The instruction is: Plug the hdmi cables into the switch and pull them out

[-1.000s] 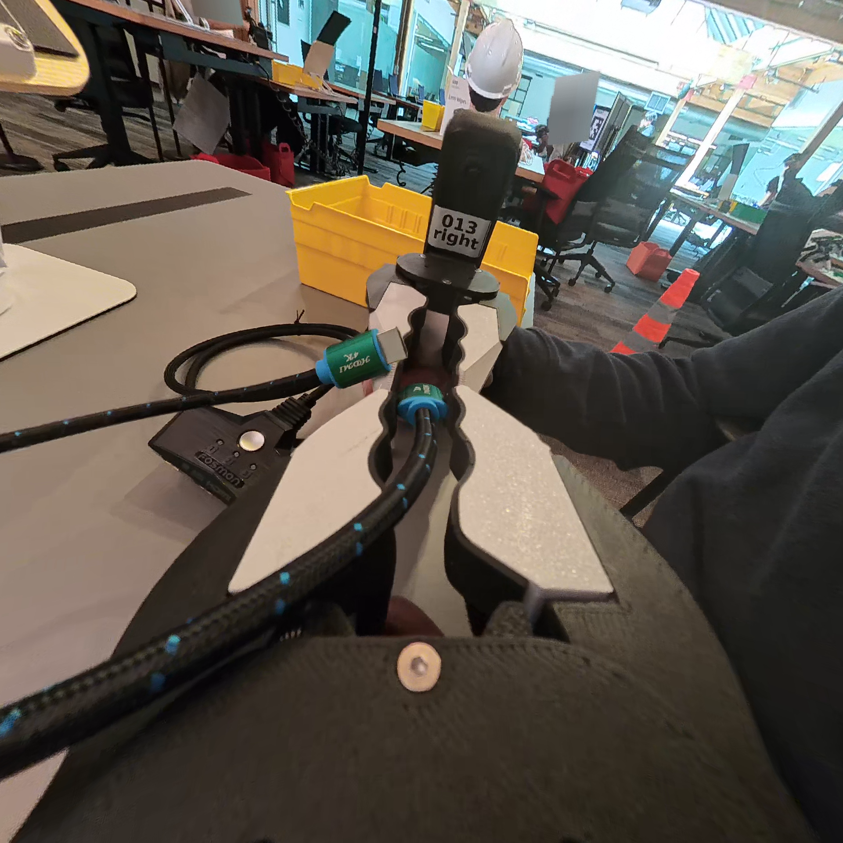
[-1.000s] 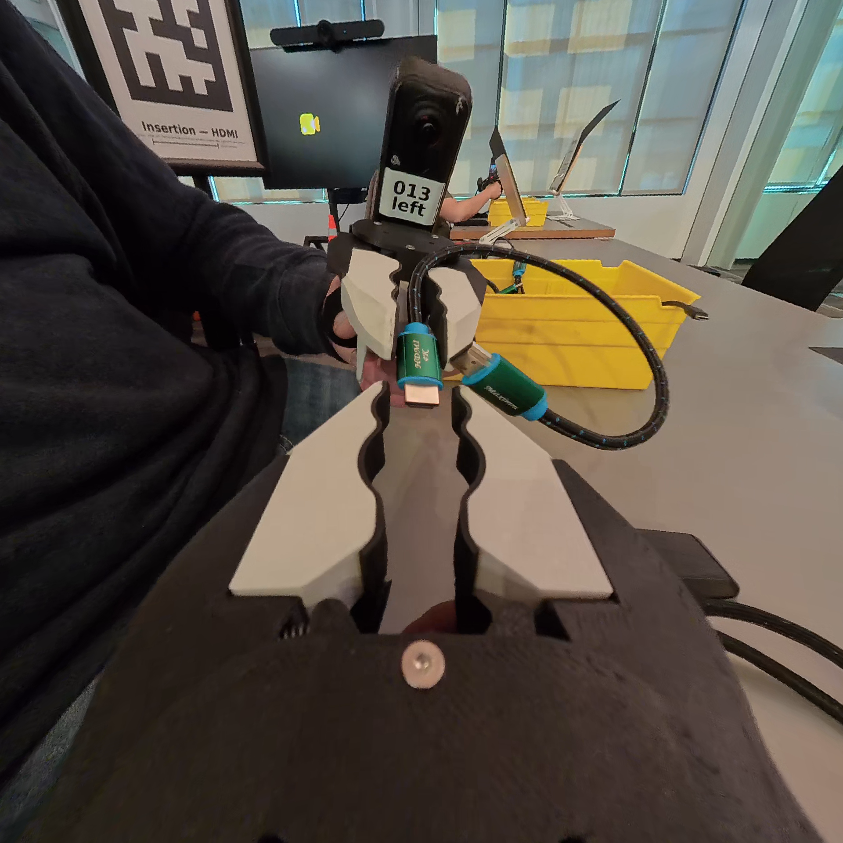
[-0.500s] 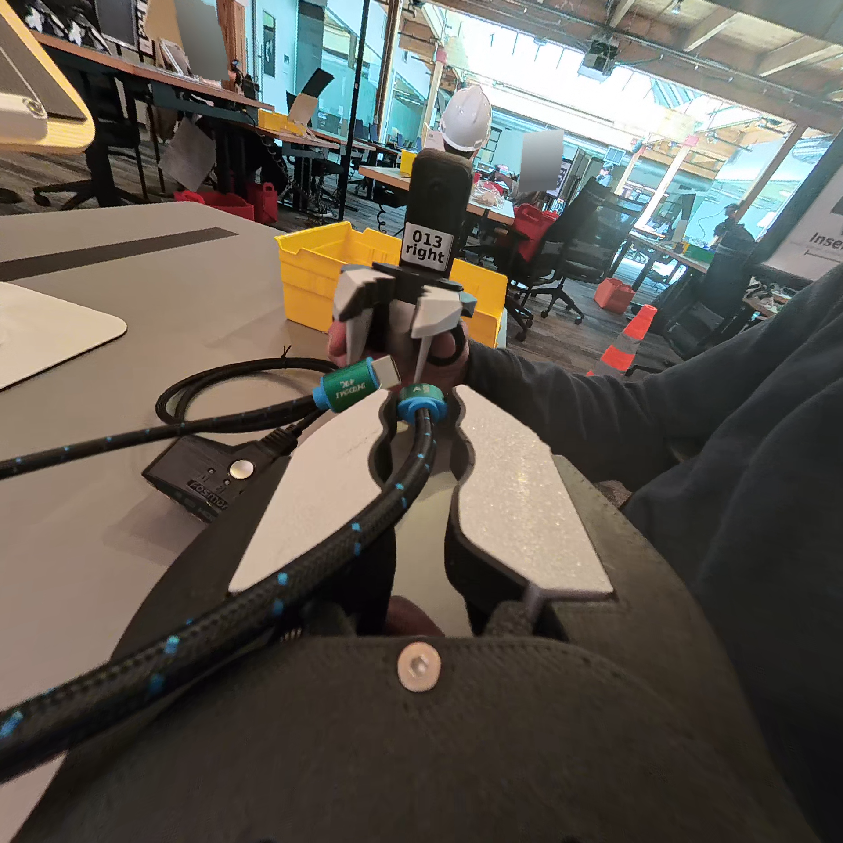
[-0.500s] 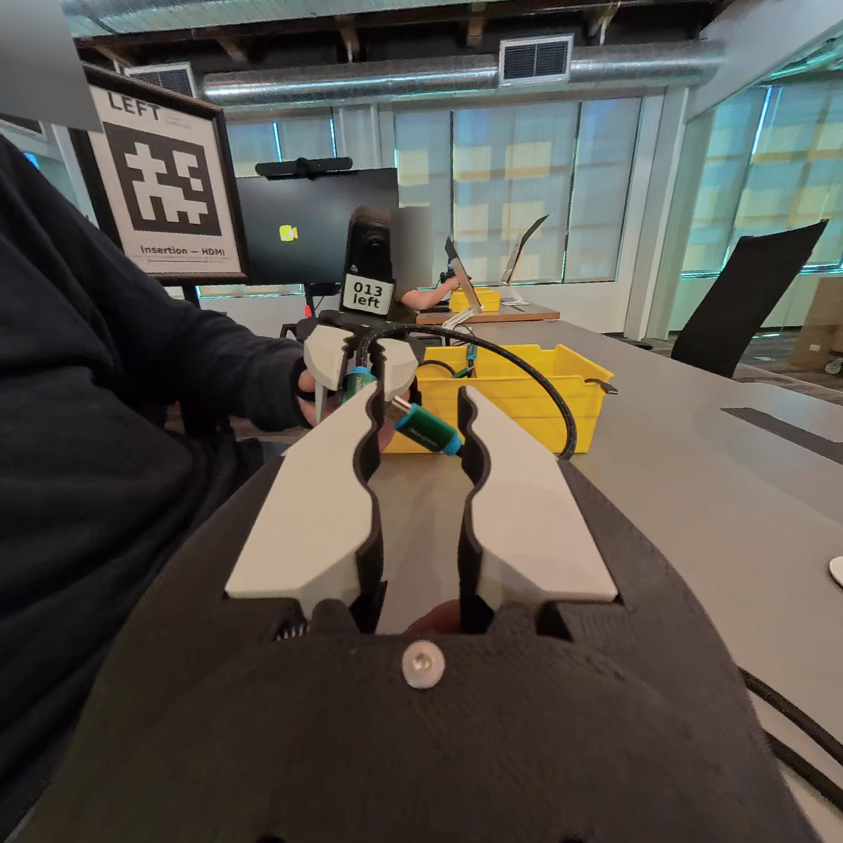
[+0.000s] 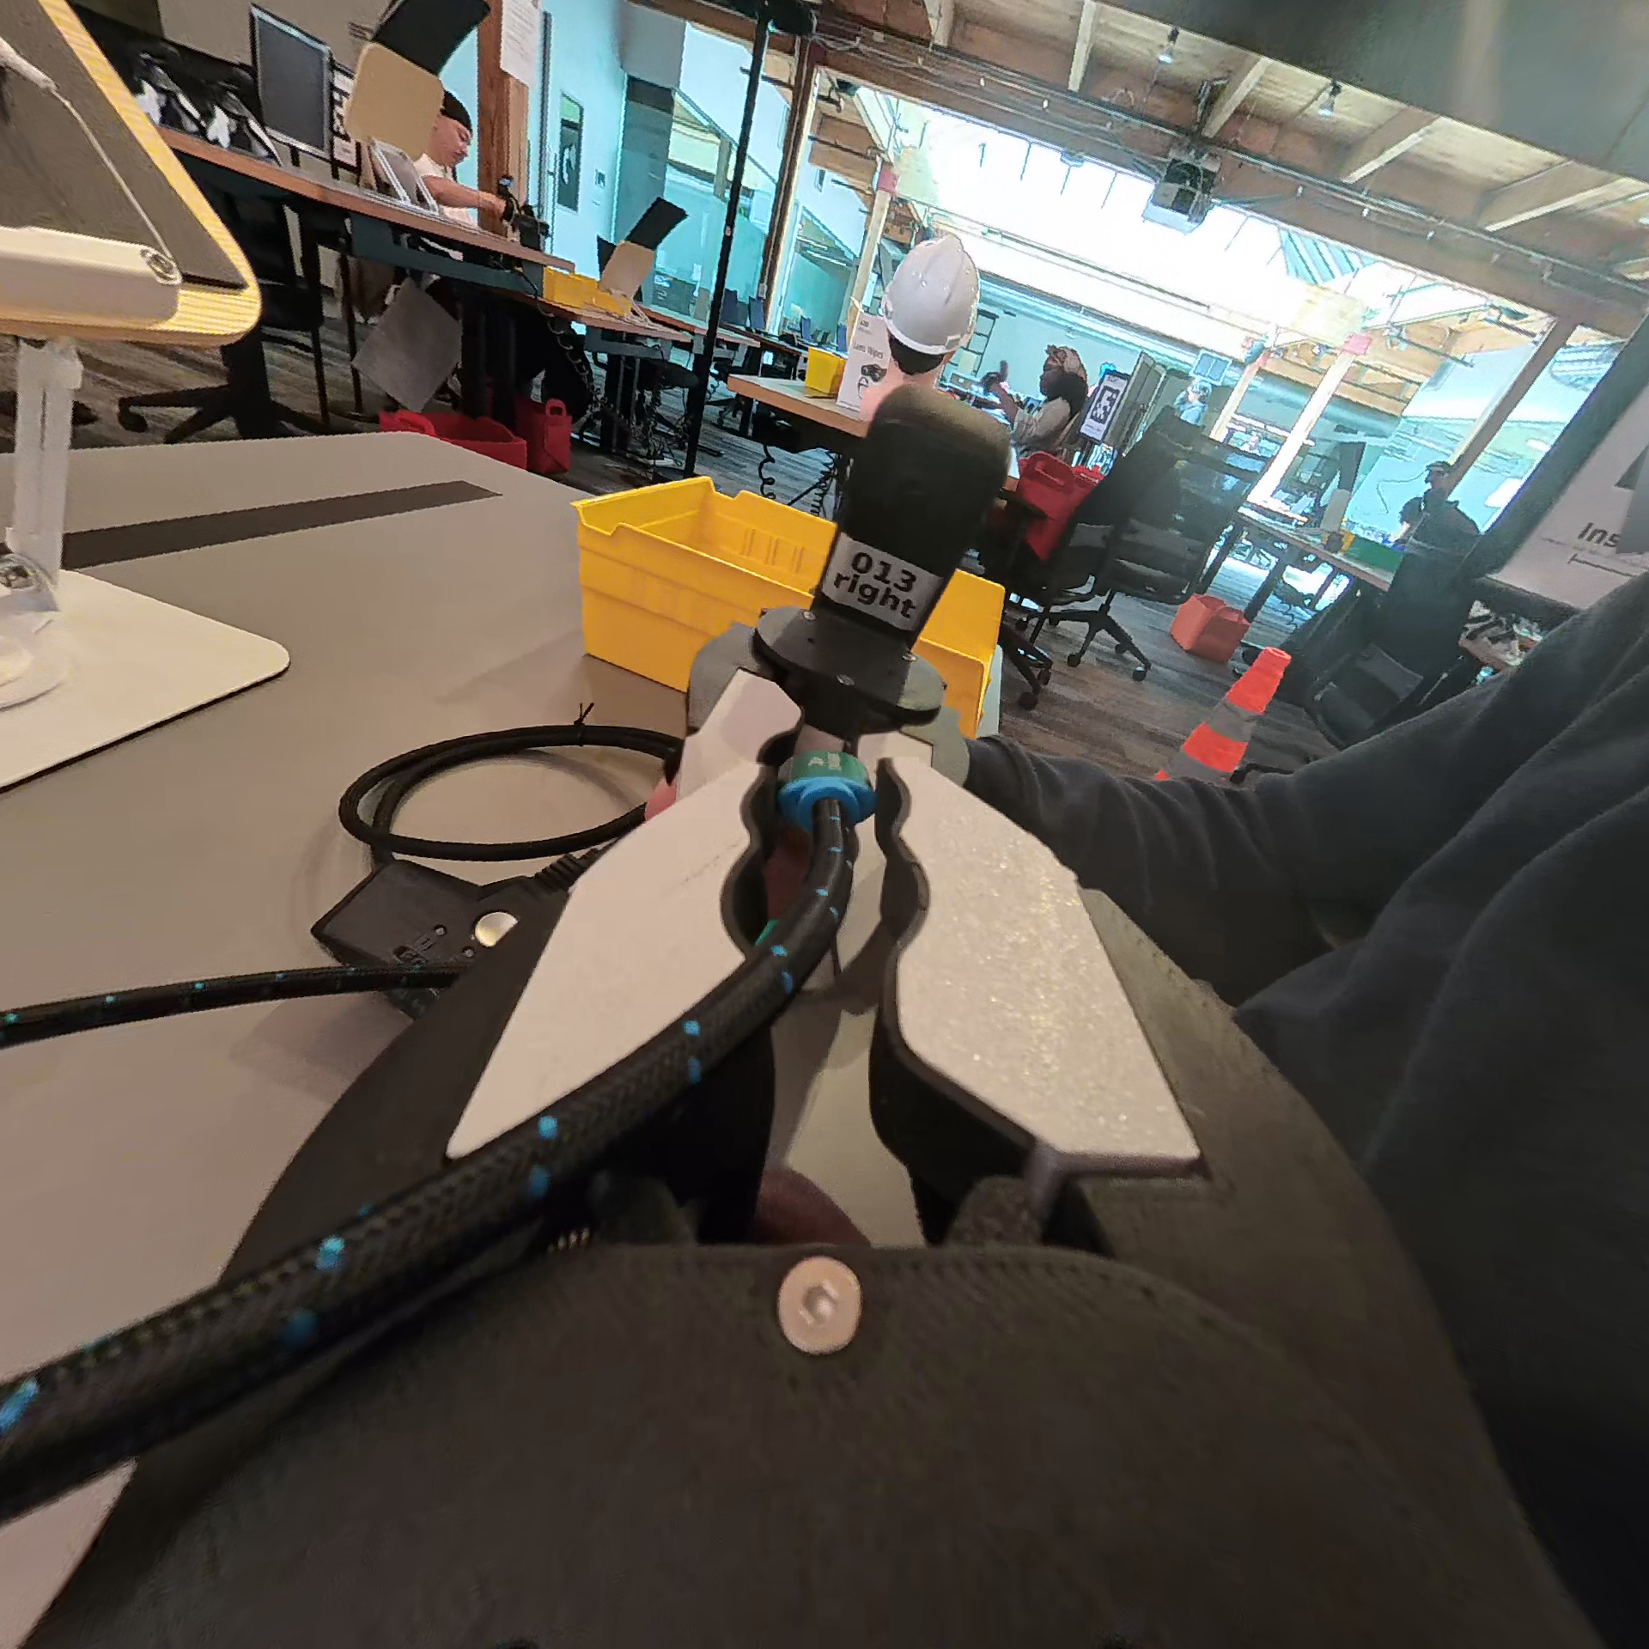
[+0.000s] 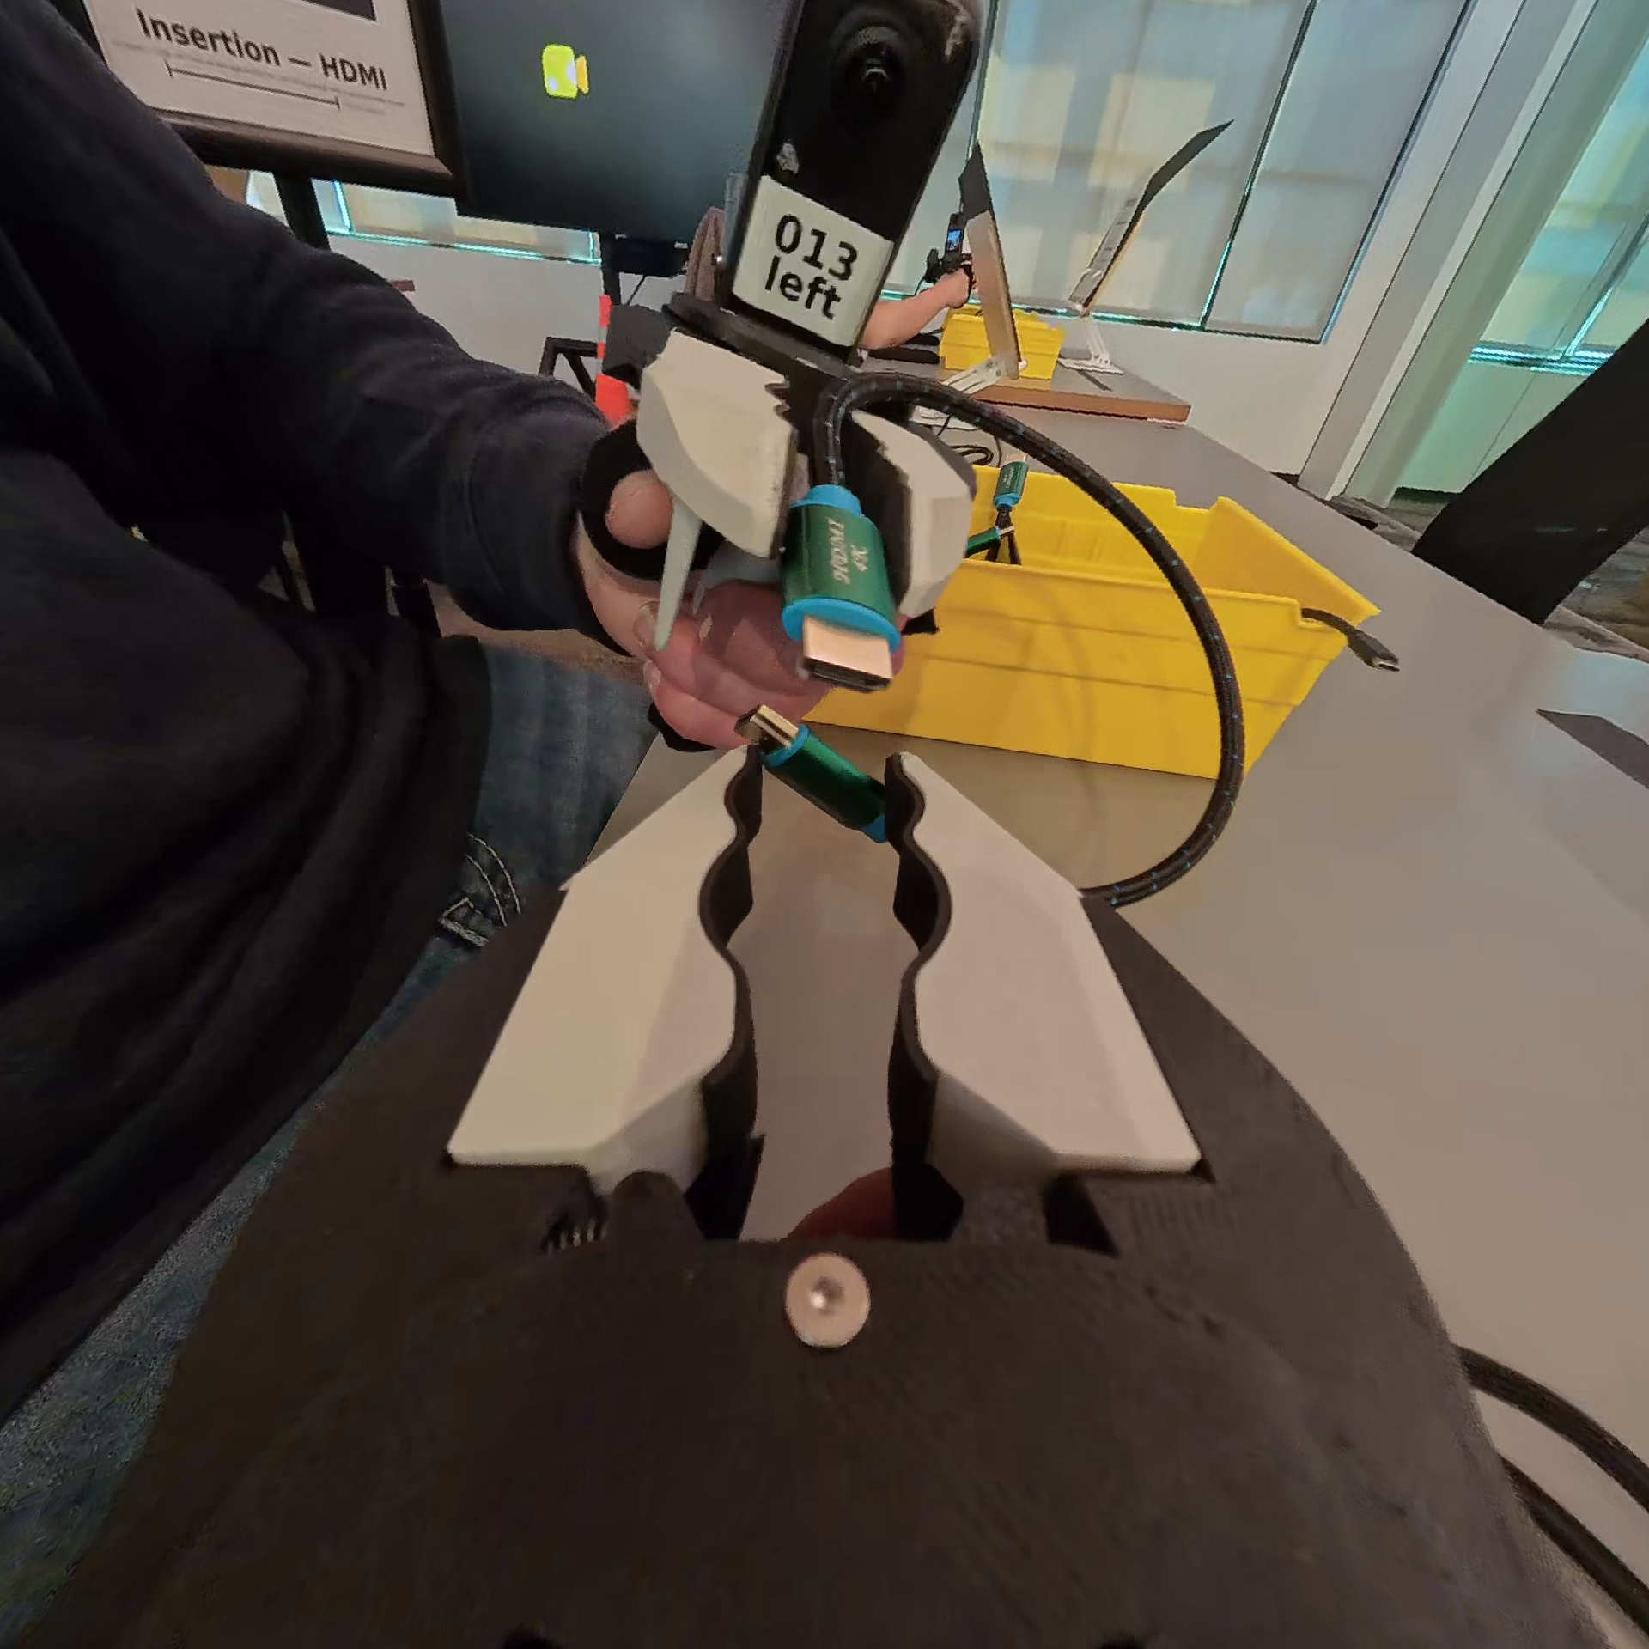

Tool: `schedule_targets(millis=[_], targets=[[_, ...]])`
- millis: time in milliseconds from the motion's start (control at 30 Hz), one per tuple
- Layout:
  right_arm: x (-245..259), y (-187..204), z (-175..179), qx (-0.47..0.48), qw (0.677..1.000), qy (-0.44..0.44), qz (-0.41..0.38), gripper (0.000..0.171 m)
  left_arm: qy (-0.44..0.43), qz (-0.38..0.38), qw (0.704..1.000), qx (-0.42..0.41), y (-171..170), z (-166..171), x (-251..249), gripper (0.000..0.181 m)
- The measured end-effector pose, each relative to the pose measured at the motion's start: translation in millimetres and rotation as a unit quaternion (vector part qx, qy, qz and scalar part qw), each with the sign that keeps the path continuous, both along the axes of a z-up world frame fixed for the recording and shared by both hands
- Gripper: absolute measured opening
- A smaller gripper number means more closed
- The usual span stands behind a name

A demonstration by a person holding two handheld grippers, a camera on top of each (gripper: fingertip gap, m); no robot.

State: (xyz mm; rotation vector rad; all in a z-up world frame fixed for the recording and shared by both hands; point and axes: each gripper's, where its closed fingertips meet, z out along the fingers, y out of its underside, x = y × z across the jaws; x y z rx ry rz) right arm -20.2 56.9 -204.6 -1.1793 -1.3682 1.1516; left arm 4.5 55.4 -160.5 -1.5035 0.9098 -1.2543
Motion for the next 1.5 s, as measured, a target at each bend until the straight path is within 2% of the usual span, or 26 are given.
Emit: schedule_targets(millis=[100,233,400,500,667,767,933,1033,1133,1233,1367,1500], targets=[[-9.0,-10.1,-7.5,0.014,1.000,-0.022,0.013,0.021,-0.003,0.007,1.000,-0.001,2.1,0.8,-0.6,0.020],[-27.1,-33.8,-35.5,0.062,0.993,-0.095,0.041,0.017,-0.004,0.017,1.000,0.001,4.9,2.9,-1.9,0.020],[-36.8,-39.7,-69.3,0.112,0.975,-0.191,0.037,0.016,-0.012,0.021,1.000,-0.001,6.7,8.2,-4.8,0.020],[-35.7,-34.7,-86.3,0.134,0.959,-0.250,0.025,0.016,-0.031,0.021,0.999,0.009,6.4,26.3,-9.4,0.020],[-39.2,-31.3,-100.3,0.134,0.948,-0.288,0.017,0.017,-0.089,0.029,0.995,0.028,5.6,70.6,-26.7,0.020],[-44.5,-34.8,-98.2,0.141,0.950,-0.277,0.022,0.017,-0.092,0.038,0.994,0.038,7.3,79.6,-36.0,0.020],[-49.7,-24.9,-90.1,0.182,0.946,-0.269,-0.008,0.018,-0.028,0.049,0.997,0.060,12.2,51.0,-29.3,0.020],[-49.7,-20.5,-80.3,0.191,0.949,-0.250,-0.027,0.019,-0.017,0.045,0.996,0.069,10.5,46.3,-23.7,0.020],[-46.7,-17.4,-69.6,0.184,0.955,-0.227,-0.039,0.038,-0.016,0.052,0.996,0.070,13.1,44.4,-24.8,0.020],[-40.4,-14.7,-60.8,0.176,0.961,-0.208,-0.045,0.039,-0.021,0.059,0.996,0.069,16.6,44.8,-28.4,0.020],[-33.1,-12.4,-44.9,0.144,0.974,-0.170,-0.051,0.041,-0.021,0.063,0.995,0.068,19.9,43.1,-29.7,0.020],[-24.6,-4.3,-7.9,0.048,0.994,-0.070,-0.065,0.040,-0.011,0.062,0.995,0.074,19.1,38.9,-28.2,0.020]])
